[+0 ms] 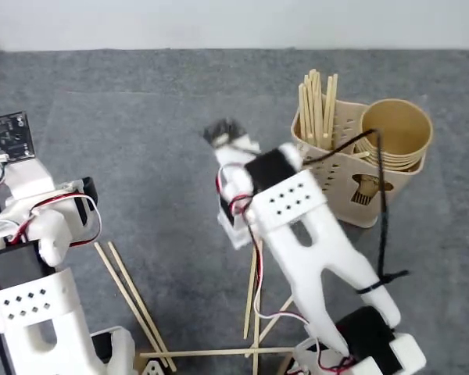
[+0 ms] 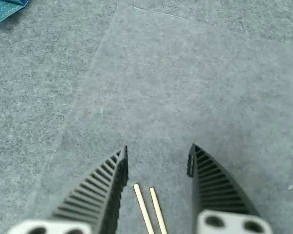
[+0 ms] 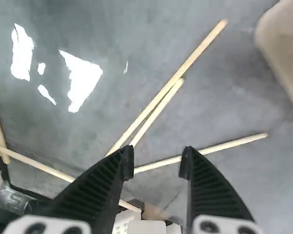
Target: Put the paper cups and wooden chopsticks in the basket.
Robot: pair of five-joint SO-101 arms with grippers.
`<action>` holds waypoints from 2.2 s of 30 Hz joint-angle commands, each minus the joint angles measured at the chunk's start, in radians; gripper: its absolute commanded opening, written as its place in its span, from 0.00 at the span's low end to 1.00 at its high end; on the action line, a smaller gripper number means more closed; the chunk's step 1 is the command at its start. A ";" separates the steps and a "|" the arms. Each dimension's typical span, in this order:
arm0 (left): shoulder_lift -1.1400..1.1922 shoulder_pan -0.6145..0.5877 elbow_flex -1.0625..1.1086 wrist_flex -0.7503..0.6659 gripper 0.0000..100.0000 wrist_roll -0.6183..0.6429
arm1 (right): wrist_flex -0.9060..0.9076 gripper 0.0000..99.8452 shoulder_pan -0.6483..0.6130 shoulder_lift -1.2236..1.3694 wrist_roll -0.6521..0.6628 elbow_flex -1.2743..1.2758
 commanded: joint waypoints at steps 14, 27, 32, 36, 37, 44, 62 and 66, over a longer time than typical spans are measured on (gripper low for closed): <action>-0.021 -0.005 -0.007 -0.023 0.20 -0.008 | -0.489 0.17 -0.061 0.053 -0.055 0.486; -0.021 -0.005 -0.005 -0.021 0.20 -0.008 | -0.605 0.08 -0.053 0.314 -0.058 0.387; -0.021 -0.005 -0.005 -0.021 0.20 -0.008 | -0.599 0.01 -0.054 0.305 -0.057 0.353; -0.021 -0.005 -0.005 -0.021 0.20 -0.008 | -0.598 0.01 -0.068 0.305 -0.055 0.324; -0.021 -0.005 -0.005 -0.021 0.20 -0.008 | -0.598 0.01 -0.077 0.305 -0.055 0.311; -0.021 -0.005 -0.005 -0.018 0.20 -0.008 | -0.495 0.01 -0.084 0.305 -0.052 0.100; -0.021 -0.005 -0.004 -0.020 0.20 -0.008 | 0.028 0.01 -0.079 0.305 -0.020 -0.781; -0.021 -0.005 -0.004 -0.020 0.20 -0.008 | 0.134 0.01 -0.076 0.302 0.009 -1.026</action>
